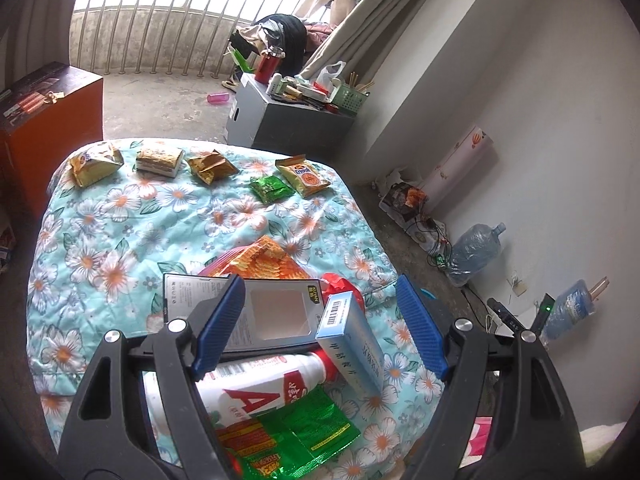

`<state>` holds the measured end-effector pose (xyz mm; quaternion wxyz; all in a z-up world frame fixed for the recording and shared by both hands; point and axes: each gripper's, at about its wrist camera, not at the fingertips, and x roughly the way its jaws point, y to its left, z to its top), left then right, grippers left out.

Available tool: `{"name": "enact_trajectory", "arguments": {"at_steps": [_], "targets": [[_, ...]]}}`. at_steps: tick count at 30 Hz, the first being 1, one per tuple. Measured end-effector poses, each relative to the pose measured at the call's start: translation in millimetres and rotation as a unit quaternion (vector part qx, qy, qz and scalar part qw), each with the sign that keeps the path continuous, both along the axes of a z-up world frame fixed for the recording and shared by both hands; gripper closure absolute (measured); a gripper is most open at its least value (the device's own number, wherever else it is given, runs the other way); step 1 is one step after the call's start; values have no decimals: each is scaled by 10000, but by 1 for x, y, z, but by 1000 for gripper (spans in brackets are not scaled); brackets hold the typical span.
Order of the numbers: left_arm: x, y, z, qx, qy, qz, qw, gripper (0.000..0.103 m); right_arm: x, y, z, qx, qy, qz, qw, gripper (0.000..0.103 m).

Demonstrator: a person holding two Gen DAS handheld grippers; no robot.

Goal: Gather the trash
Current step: 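Grasp the blue Mecobalamin tablet box with the right tool and lift it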

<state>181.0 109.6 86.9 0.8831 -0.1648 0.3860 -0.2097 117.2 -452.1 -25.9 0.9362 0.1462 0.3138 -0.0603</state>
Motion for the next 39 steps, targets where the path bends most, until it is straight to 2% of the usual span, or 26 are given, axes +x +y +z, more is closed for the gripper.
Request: {"name": "enact_trajectory", "arguments": {"at_steps": [4,8,13,16,21,23,26,28,30,32,36,38,39], "targets": [[-28,30,-4,-144,-98,271,9995,29,-20,68,33,115,-356,649,9972,13],[-58,54,-9,-170,-296,511,9981,25,-28,137,44,491,-527,1393,9876,11],[-89,65,-27,52,-401,620,9973,24,-21,223,39,557,-353,2298,9710,11],[-107,65,-39,158,-463,596,9970,22,-11,261,32,408,-137,2717,9614,11],[-127,57,-61,617,-596,520,9950,20,11,299,23,12,205,3170,9482,11],[-129,53,-69,599,-563,438,9957,20,25,309,17,-145,365,3219,9460,11],[-130,47,-82,365,-447,194,9981,20,39,317,11,-252,541,3324,9412,11],[-129,38,-89,297,-402,-59,9987,20,51,321,4,-228,687,3454,9357,11],[-131,26,-93,384,-462,-288,9978,20,59,325,-3,-166,838,3562,9305,11],[-133,16,-94,440,-532,-423,9967,20,65,325,-10,-105,985,3564,9291,11],[-129,5,-101,311,-403,-656,9965,20,72,325,-21,177,1190,3630,9240,12],[-128,0,-102,335,-381,-713,9962,20,70,322,-23,272,1228,3559,9260,23],[-128,-1,-102,341,-386,-723,9961,20,70,320,-23,306,1274,3476,9284,23]]}}
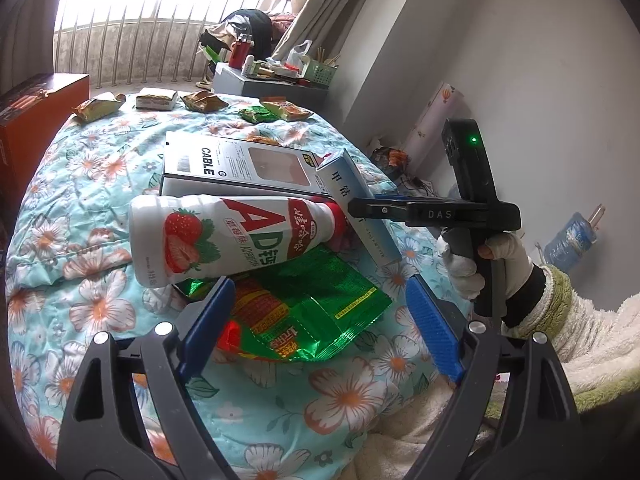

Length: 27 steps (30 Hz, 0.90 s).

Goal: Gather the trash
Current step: 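Grasp the blue Mecobalamin tablet box with the right tool and lift it, then grasp the red plastic bag with the left tool while the right holds the tablet box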

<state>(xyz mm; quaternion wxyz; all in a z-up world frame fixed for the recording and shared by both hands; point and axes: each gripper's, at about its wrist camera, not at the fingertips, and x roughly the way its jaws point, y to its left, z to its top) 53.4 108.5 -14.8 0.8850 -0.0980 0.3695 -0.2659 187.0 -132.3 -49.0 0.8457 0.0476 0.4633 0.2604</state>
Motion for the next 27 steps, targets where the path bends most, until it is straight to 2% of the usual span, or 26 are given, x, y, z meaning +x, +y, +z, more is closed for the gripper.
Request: {"name": "enact_trajectory", "arguments": {"at_steps": [8,16,22,27], "targets": [[16,-11,7,-48,24,-11,10000,20,-27,-38,8,556,348,-861,9941,26],[45,-44,17,-81,117,-182,9997,20,-64,-102,11,1509,531,-1718,9721,27],[70,-62,37,200,-4,-190,9996,20,-99,-129,25,1478,719,-1944,9671,28],[92,-80,47,471,48,-277,9985,20,-117,-141,34,1102,920,-1977,9697,27]]}}
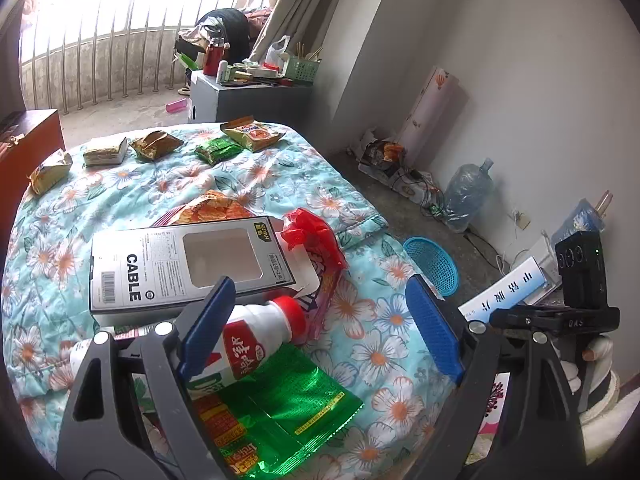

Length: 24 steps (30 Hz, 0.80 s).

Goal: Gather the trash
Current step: 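Grasp the red plastic bag with the left tool while the right holds the tablet box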

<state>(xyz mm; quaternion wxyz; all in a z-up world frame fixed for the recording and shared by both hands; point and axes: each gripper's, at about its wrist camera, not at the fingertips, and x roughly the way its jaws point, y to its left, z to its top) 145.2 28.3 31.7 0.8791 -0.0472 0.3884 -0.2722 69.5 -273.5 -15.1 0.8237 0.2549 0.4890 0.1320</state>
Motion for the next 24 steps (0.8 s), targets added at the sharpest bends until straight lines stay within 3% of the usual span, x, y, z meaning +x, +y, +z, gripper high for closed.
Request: {"name": "enact_trajectory", "arguments": {"at_steps": [4,7,13,17,24], "targets": [[23,-20,-1,332,160,-95,9993,24,9,-1,-16,-275,150,-174,9994,28],[42,-35,0,517,264,-270,9979,27,26,3,-23,-455,6,-254,9986,28],[88,-64,-15,670,890,-572,9921,35,67,23,-38,-1150,-85,-325,9928,30],[120,-74,-29,675,1392,-425,9870,40,74,29,-49,-1078,-38,-256,9938,31],[162,-90,-56,779,2207,-473,9711,41,71,21,-61,-718,-12,-341,9968,31]]}}
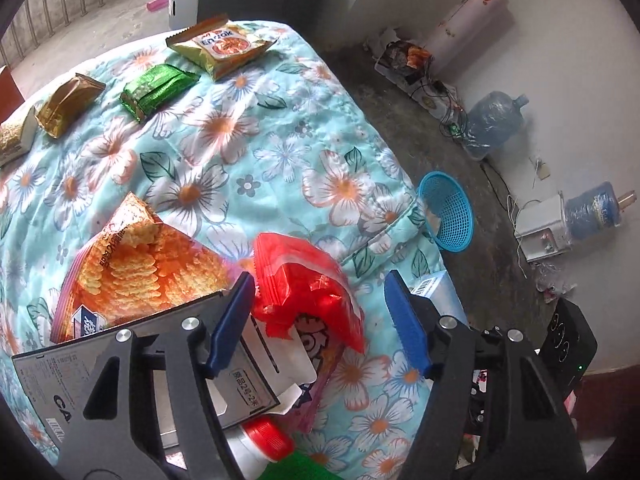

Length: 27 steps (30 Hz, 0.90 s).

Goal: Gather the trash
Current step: 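Grasp the red plastic bag with the left tool while the right holds the tablet box, then carry the red bag and tablet box to the wastebasket and release both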

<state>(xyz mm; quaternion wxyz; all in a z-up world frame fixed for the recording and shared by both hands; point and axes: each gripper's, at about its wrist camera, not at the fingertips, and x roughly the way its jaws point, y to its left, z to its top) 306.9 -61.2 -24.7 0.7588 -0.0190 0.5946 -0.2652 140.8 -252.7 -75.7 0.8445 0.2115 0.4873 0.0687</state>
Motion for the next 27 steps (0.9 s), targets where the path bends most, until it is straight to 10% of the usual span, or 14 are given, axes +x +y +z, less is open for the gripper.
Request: {"name": "enact_trajectory", "arguments": {"at_steps": [15,27], "targets": [[-3,-18,-17,124,66,-182,9997,89,-5,0,-2,72,-200,-56,9998,31],[-38,-5,46,-139,-1146,-137,9932,94,-14,-7,6,72,-318,-163,9993,32]]}}
